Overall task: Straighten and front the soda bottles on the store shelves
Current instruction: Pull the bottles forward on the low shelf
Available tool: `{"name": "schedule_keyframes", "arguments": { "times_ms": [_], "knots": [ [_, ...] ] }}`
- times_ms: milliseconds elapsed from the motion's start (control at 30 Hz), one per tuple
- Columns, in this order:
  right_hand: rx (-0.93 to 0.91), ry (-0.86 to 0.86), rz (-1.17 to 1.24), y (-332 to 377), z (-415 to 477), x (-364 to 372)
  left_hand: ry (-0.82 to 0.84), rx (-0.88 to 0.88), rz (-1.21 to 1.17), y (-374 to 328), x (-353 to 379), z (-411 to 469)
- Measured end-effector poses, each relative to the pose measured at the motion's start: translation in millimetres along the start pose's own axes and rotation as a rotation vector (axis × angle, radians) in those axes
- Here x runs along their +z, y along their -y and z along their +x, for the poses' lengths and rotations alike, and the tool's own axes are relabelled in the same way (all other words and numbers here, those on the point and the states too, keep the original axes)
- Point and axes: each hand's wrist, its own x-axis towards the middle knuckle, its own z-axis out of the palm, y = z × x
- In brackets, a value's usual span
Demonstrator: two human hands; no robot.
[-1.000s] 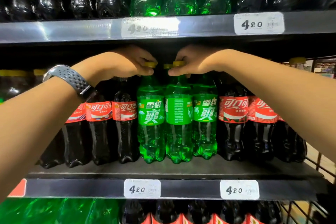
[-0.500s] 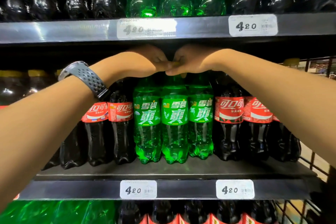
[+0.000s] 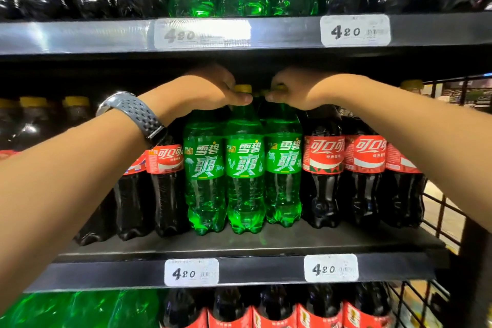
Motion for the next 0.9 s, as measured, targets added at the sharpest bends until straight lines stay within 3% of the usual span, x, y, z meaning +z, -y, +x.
{"name": "schedule_keyframes", "arguments": {
  "times_ms": [667, 800, 900],
  "knots": [
    [-0.023, -0.026, -0.045, 5.2, -6.7, -0.8, -0.012, 0.026, -0.114, -4.9, 0.7, -12.5],
    [-0.023, -0.035, -0.064, 6.0, -4.8, 1.0, 0.221, -0.044, 0.221, -12.6, -5.0, -24.2],
    [-0.026, -0.040, -0.060, 4.8, -4.7, 0.5, 0.218, -0.089, 0.295, -13.6, -3.8, -24.9]
  ]
}}
